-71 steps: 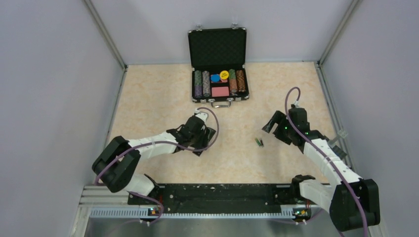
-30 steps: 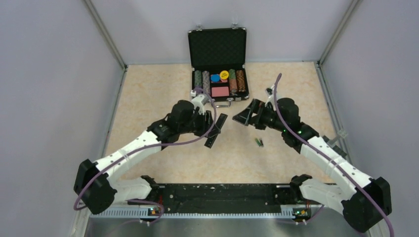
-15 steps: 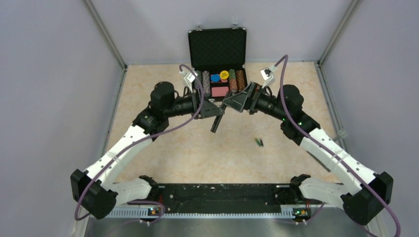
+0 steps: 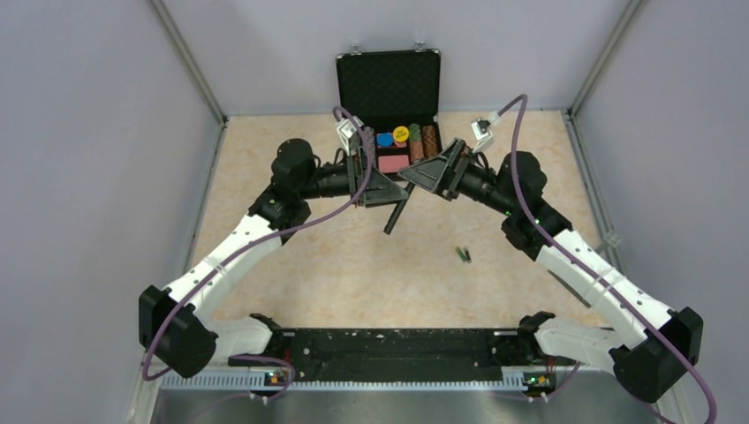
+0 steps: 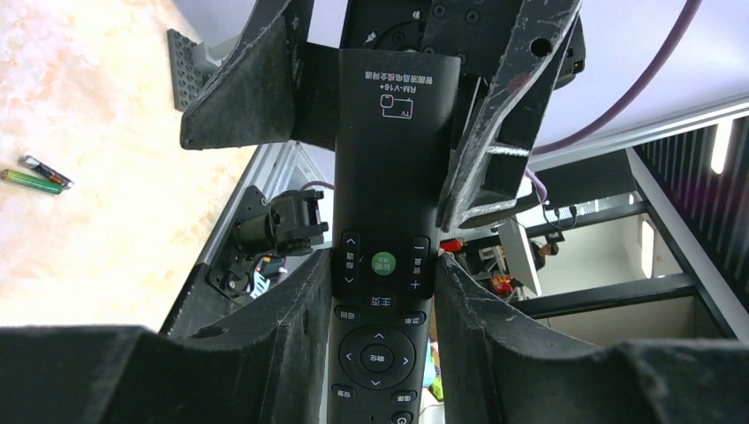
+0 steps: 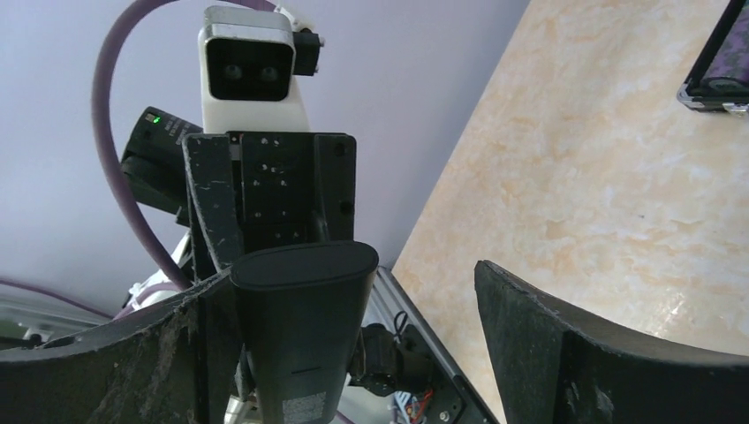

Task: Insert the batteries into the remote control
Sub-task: Adjust the remote control.

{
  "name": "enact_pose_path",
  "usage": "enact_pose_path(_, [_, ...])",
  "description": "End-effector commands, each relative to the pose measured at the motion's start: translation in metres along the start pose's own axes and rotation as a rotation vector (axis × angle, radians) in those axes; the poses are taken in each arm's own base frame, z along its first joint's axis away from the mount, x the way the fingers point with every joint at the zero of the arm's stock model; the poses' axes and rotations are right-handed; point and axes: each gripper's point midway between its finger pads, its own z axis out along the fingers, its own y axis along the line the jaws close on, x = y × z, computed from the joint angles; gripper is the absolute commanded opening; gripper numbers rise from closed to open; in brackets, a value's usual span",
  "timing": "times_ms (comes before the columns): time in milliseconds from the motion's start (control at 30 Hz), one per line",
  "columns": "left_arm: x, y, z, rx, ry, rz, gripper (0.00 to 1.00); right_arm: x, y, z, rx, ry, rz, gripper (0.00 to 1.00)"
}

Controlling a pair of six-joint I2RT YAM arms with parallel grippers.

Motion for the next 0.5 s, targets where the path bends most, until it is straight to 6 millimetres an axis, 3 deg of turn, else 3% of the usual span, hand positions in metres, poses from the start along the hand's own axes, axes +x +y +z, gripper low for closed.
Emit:
enact_pose_path(0, [-0.001,-0.023,-0.004,0.062,-0.001,0.074,0.0,-0.005,0.026,-0.002,-0.089,-0.025,0.03,0.89])
enact_pose_path(200, [0.0,-0.014,-0.005,0.018,-0.006,0.085,0.0,-0.003,0.024,-0.002,-0.097,-0.027,0.068,0.73])
enact_pose_path(333, [-0.006,0.0,-0.007,-0.082,-0.048,0.124,0.0,0.005,0.015,0.001,-0.082,-0.005,0.13,0.57])
enact_pose_path(467, [-0.01,0.0,-0.008,-0.092,-0.067,0.155,0.01,0.015,0.004,0.005,-0.073,0.026,0.197,0.46])
